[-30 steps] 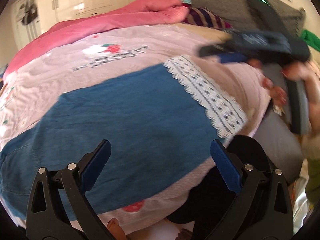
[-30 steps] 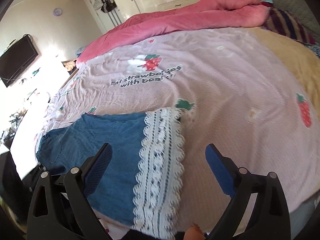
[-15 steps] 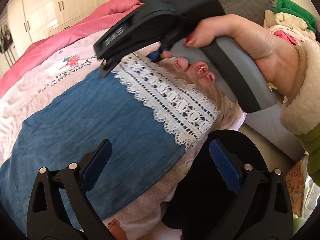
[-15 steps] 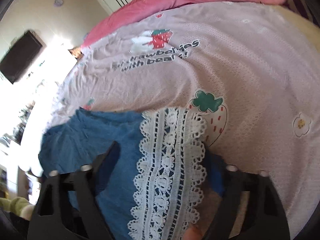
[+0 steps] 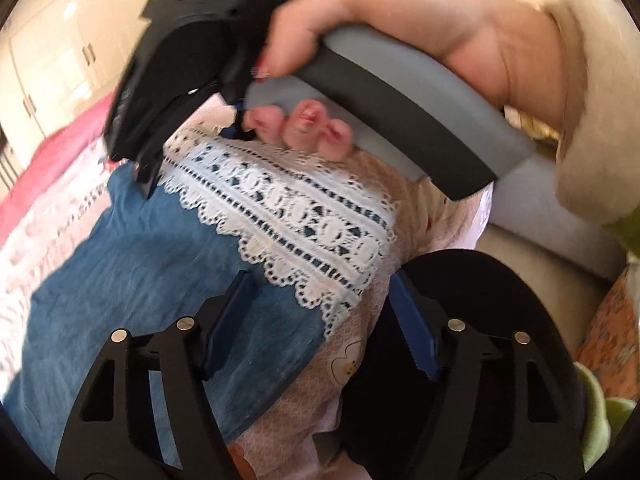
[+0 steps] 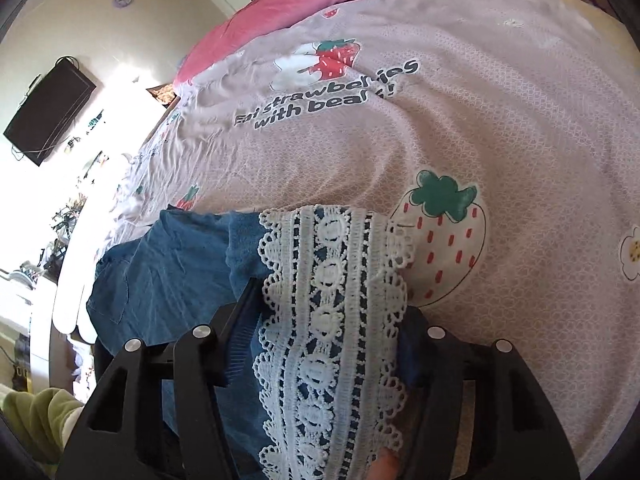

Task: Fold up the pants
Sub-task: 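Grasp the lace leg hem with the right gripper and lift it, then fold the lace hem over onto the other leg with the right gripper while the left gripper pins the pants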

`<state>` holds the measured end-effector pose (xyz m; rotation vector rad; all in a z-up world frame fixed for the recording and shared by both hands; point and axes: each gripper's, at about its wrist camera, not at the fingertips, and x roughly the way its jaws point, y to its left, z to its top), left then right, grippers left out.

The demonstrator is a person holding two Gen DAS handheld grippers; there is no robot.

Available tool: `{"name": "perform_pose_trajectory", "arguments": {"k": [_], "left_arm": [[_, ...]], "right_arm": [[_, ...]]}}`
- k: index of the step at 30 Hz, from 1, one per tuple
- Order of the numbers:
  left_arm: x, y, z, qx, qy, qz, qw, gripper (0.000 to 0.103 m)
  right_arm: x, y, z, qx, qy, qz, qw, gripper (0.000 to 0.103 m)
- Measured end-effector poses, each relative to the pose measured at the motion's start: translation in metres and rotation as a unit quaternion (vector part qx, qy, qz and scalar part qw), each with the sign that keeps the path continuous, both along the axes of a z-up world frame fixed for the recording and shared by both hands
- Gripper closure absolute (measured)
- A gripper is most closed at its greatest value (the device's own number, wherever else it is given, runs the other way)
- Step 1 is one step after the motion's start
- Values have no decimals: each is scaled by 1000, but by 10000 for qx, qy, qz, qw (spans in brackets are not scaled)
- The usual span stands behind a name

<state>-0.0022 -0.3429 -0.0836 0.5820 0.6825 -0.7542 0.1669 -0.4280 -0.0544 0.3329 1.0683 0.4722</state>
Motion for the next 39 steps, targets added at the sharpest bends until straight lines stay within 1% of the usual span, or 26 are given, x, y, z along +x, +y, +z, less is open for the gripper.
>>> {"name": "perform_pose_trajectory", "arguments": {"k": [1,3,4,5,6,8,9,11,12,13,16,18,21,22,25,28,30,33,36,39], "left_arm": [[-1,-3,-3,107,-117,19,9999,49],[-3,-6,-8,274,-374,31,9989,55],[-1,-6,-12,357,-475,18,9982,59],[-1,-5,-12,346,-493,17,9982,61],[1,-3,-11,311,-452,23,9985,65],[0,-1,-8,254,-368,3,9990,72],[1,2,-5,204,-336,-1,9992,78],[5,11,0,-25,-147,10,9999,86],[8,18,4,-212,19,46,9998,90],[10,23,8,-356,149,71,9992,93],[15,45,19,-826,478,95,9954,94],[15,60,27,-1085,599,103,9922,94],[20,83,37,-1404,794,279,9865,95],[20,86,38,-1467,810,324,9853,95],[18,112,46,-1707,827,493,9806,95],[19,140,48,-1976,1012,731,9723,95],[19,161,44,-2145,1178,951,9649,95],[19,182,39,-2229,1202,1187,9601,95],[23,209,35,-2465,1392,1428,9484,95],[24,225,30,-2540,1451,1593,9429,95]], "right_arm": [[0,0,0,-21,1,12,10000,50],[0,2,2,-58,28,20,10000,60],[1,1,1,-23,54,23,10000,70],[1,2,2,12,77,38,10000,74],[0,3,3,-2,67,56,10000,80],[-2,6,7,-11,3,88,10000,81],[-3,7,9,10,-13,76,10000,82],[-7,9,15,93,-71,45,9999,83],[-8,10,17,120,-78,15,9999,83],[-9,12,20,126,-86,5,9999,83],[-9,17,28,84,-100,-32,9999,83],[-9,22,34,30,-107,-71,9999,83],[-5,33,43,-34,-116,-170,9998,83],[-4,40,47,-54,-121,-182,9997,83],[0,60,54,-104,-134,-144,9998,83],[8,89,57,-309,-106,-40,9995,83],[12,103,56,-332,-37,-5,9994,83],[20,136,55,-491,1,55,9988,83],[27,165,51,-620,102,55,9980,83],[34,193,46,-874,204,86,9959,83]]}}
